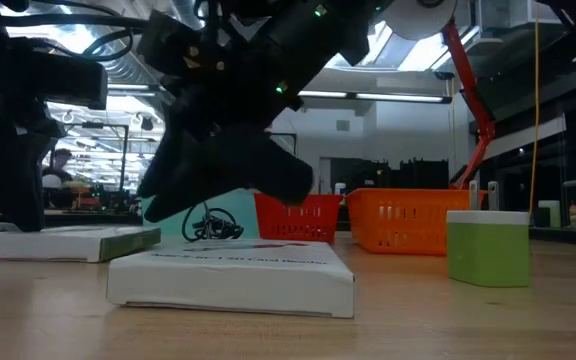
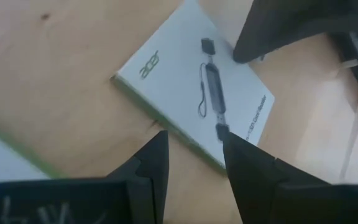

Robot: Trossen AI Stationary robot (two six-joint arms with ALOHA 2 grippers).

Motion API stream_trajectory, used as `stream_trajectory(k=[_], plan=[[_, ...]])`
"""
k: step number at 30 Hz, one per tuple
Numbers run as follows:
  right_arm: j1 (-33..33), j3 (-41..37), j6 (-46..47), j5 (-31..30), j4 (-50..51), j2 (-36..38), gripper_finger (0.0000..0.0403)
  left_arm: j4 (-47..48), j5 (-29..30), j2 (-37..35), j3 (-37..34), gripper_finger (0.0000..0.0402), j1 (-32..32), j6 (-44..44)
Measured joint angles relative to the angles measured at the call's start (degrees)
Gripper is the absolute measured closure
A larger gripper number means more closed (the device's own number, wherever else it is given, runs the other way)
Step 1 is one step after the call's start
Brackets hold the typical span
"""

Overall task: Pick and place items into bin
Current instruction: Put the left white card reader box into the blue bin

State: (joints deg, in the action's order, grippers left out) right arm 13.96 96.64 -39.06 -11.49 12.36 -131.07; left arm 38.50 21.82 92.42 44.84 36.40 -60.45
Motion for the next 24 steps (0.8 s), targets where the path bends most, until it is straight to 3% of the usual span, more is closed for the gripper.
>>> stream_trajectory(k=[10,24], plan=[[0.1,7.1,-0.2,-3.6,7.1,-5.3,0.0271,-0.1,0.7,0.0,-0.1,0.0400,0.7,0.1],[0.1,7.9,-1.2,-3.9,7.8,-5.3,0.0271,-0.1,0.7,0.0,-0.1,0.0400,0.7,0.1]])
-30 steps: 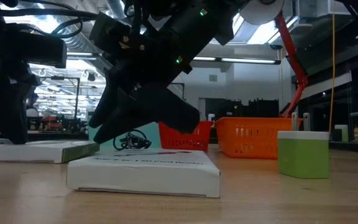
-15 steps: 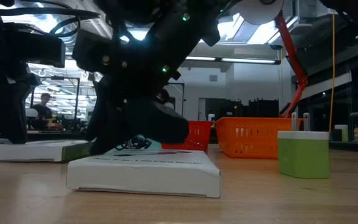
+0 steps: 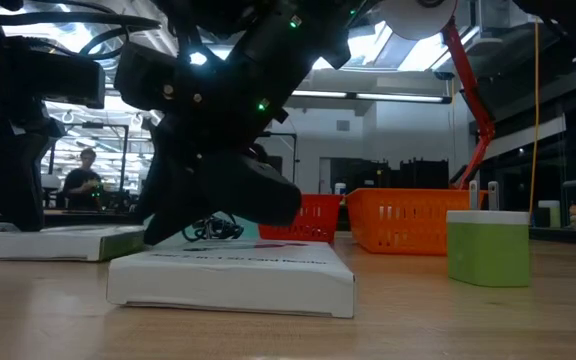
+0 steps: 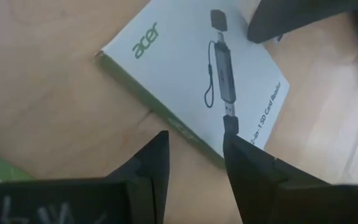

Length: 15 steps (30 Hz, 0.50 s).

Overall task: Pick and place items into bin
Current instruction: Put the left white card reader box into the blue bin

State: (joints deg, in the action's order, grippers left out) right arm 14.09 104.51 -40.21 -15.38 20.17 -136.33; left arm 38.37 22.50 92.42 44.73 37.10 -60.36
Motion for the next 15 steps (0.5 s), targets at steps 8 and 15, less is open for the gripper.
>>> stream_trajectory(k=[8,15], plan=[[0.0,0.0,-2.5,1.0,-2.1,-0.6,0.0271,0.0,0.0,0.0,0.0,0.0400,0.0,0.0],[0.0,0.0,-2.6,1.5,-2.5,-0.6,0.0271,0.0,0.1,0.0,0.0,0.0400,0.0,0.0]])
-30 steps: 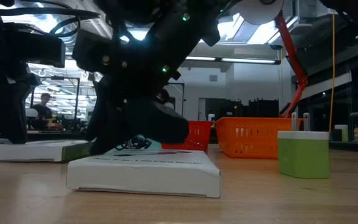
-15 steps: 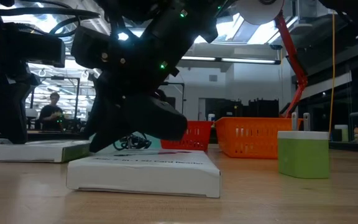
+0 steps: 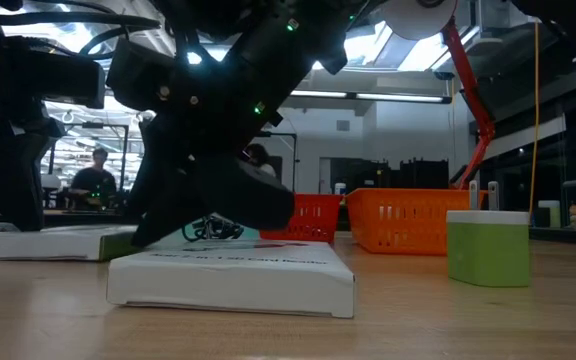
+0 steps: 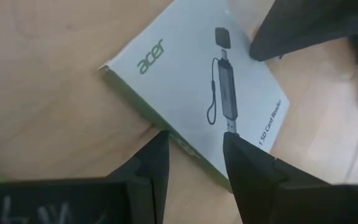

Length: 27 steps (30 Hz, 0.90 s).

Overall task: Pick and place items into bin
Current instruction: Put the left white card reader box into the blue bin

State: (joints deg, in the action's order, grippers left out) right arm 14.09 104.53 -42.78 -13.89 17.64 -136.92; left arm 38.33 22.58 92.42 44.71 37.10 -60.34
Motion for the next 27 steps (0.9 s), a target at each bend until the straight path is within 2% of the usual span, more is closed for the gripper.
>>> stream_trajectory(k=[14,24,27], plan=[[0.1,0.5,-1.3,-0.2,-1.2,0.0,0.0271,0.2,0.1,0.0,0.0,0.0400,0.0,-0.3],[0.5,0.5,-2.4,-2.9,-1.4,0.2,0.0271,-0.1,0.7,0.0,-0.1,0.0400,0.0,-0.5],[0.9,0.5,-3.2,-5.8,-1.3,1.0,0.0271,-0.1,1.1,0.0,-0.2,0.0400,0.0,-0.6]])
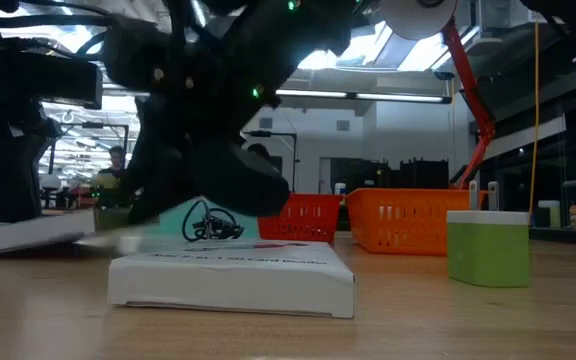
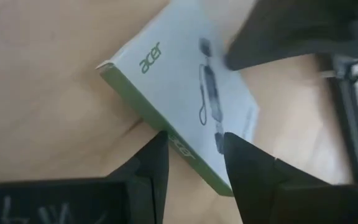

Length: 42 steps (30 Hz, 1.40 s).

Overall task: Pick and place items into bin
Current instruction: Put the left white card reader box into the blue bin

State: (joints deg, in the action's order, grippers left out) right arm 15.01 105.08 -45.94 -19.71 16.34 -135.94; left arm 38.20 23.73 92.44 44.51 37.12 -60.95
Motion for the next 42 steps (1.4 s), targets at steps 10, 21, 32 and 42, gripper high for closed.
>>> stream_trajectory(k=[10,21,32,42], plan=[[0.2,0.3,0.3,-0.4,-0.5,2.0,0.0271,-1.4,0.3,0.4,-1.1,0.0400,0.0,-2.2],[0.2,0.2,0.1,0.4,-2.3,1.9,0.0271,-2.0,1.4,0.3,-1.0,0.0400,-0.1,-0.7],[0.2,0.1,-1.0,0.4,-5.3,1.9,0.0271,-2.9,2.5,0.3,-1.0,0.0400,-0.1,-0.4],[0.2,0.1,-2.8,0.3,-6.5,1.9,0.0271,-3.7,3.2,0.3,-1.0,0.0400,-0.1,-0.4]])
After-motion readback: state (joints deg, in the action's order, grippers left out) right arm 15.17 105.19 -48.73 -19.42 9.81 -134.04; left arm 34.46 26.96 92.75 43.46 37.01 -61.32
